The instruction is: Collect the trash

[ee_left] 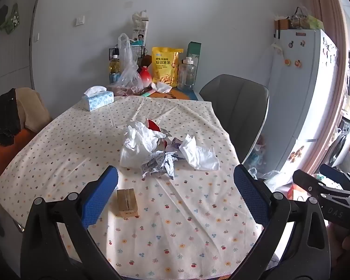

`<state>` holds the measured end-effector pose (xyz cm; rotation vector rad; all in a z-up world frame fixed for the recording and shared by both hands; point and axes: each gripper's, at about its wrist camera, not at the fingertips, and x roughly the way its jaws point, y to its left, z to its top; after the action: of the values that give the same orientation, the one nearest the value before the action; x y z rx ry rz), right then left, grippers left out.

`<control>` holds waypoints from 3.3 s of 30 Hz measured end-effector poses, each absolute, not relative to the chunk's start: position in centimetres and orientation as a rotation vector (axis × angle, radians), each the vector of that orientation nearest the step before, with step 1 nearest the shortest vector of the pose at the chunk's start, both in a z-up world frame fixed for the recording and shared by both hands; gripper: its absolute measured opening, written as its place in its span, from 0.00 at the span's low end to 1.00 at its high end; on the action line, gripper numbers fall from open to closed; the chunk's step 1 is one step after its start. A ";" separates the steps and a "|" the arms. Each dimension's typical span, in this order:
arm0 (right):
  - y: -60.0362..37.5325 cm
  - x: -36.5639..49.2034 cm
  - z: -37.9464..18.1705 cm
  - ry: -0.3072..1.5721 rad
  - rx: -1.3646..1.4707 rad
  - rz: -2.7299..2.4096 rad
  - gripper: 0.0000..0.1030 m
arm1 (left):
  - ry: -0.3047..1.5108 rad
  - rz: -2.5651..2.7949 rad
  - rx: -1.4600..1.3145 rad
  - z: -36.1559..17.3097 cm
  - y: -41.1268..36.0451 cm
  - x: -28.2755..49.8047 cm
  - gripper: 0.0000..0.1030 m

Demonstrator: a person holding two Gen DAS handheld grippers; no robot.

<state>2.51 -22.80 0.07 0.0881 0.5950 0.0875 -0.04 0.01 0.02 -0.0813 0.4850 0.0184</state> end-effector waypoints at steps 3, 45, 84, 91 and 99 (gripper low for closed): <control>-22.0 2.0 0.0 0.591 0.082 0.090 0.93 | 0.485 0.020 -0.082 0.0 0.0 -0.1 0.96; -21.8 2.0 0.2 0.566 0.087 0.119 0.93 | 0.474 0.055 -0.119 0.3 1.1 -0.3 0.96; -22.7 1.8 0.5 0.544 0.071 0.075 0.93 | 0.451 0.025 -0.126 0.9 0.1 0.1 0.96; -22.8 1.8 0.2 0.552 0.072 0.081 0.93 | 0.453 0.017 -0.127 0.7 0.0 0.2 0.96; -21.6 3.0 -0.9 0.589 0.056 0.151 0.93 | 0.473 0.022 -0.143 -0.3 0.8 0.5 0.96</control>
<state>3.00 -21.60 -0.91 0.0562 0.5893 0.1514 0.47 0.83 -0.25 -0.1429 0.4726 0.0218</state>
